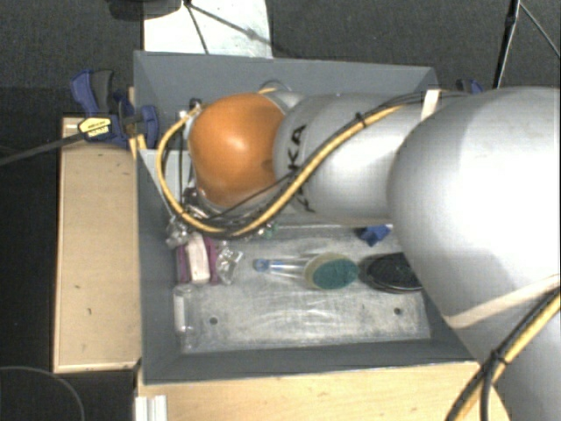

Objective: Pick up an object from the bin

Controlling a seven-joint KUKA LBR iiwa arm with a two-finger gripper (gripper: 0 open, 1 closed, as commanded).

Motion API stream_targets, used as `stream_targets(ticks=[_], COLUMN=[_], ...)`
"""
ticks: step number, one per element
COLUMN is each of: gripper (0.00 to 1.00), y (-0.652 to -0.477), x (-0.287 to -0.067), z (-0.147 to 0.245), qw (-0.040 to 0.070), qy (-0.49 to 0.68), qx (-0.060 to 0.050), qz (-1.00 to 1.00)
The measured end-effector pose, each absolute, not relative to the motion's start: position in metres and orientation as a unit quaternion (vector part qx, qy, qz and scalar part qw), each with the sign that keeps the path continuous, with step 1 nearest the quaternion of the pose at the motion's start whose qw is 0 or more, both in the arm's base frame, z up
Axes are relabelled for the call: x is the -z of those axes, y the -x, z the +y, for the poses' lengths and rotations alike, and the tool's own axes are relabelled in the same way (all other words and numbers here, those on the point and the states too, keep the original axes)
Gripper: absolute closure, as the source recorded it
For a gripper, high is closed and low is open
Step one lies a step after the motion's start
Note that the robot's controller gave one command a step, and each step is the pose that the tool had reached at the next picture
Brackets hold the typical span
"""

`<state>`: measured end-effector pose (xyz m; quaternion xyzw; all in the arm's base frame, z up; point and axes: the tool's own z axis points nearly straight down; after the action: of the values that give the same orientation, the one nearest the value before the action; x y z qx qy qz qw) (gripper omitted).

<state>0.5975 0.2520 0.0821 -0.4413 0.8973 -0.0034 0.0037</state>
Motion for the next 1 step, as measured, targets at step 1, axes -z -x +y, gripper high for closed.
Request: stream_targets(ticks=[1], gripper=[0.00], y=[-0.5883], x=[-0.0731], z=[0.2508], qw=[0.002], qy=[0.588], qx=[0.005], qz=[0.809])
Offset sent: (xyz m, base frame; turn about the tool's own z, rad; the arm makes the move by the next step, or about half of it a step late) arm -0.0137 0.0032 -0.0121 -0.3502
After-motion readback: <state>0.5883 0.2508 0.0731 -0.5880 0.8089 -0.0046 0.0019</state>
